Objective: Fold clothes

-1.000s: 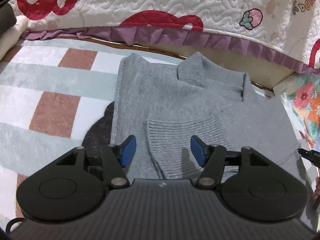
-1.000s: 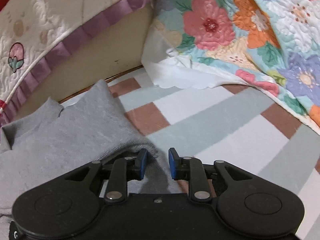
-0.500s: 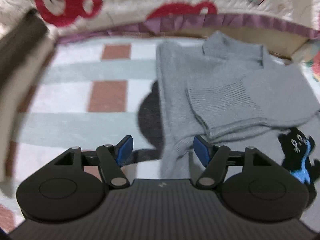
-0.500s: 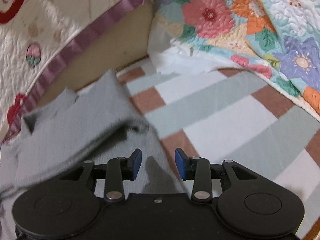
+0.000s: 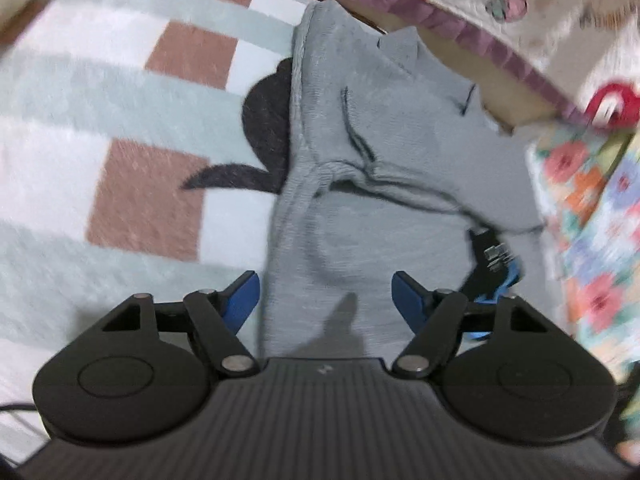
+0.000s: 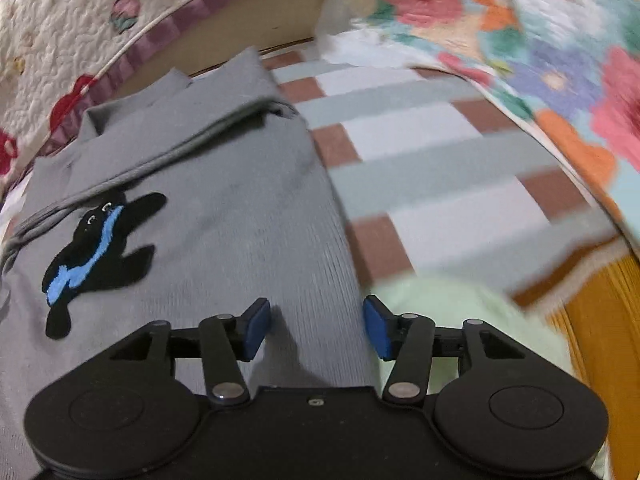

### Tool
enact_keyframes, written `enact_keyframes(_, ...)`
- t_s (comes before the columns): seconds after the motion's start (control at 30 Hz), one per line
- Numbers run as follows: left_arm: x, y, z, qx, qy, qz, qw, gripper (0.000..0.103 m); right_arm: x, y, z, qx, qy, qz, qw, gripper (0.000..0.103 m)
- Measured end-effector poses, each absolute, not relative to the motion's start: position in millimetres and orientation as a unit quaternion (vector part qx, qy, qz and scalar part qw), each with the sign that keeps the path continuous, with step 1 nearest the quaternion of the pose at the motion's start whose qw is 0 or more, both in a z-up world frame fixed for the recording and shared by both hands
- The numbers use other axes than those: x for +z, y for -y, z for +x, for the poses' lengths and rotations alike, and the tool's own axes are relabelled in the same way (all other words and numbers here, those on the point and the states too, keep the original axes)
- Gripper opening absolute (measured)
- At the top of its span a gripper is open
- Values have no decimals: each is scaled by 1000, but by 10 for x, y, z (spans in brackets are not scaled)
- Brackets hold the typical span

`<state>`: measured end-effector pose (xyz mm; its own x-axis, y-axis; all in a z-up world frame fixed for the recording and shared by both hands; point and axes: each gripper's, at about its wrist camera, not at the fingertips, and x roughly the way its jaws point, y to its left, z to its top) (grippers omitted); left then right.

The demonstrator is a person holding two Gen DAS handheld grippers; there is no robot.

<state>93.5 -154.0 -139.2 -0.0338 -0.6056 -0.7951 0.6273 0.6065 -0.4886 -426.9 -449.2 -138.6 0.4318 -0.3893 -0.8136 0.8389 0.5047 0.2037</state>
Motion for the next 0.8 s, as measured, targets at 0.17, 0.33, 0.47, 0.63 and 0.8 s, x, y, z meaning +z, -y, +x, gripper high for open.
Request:
enact_keyframes(0.17,-1426,1641,822,-451,-551,51,700,67,-1412,4177,-4523,-385,-355,337,782,65)
enact_keyframes(0.33,-1516,1674,821,-460,-571,39,679,69,-1584,4088,-4662,-332,-311,442,773,69)
enact_keyframes(0.47,-1524,1643,854,-471,-576,11,668,67,-1642,4029,-4640,-332,-263,472,773,30)
enact_keyframes(0.63,-1525,1668,820,-484,-564,26,669,54,-1444,3902,-4297,-295,-198,467,810,20)
enact_keyframes(0.8,-1543,1730,749,-494,-558,66,663,55,-1119,4030,-3838,-231,-127,478,838,19)
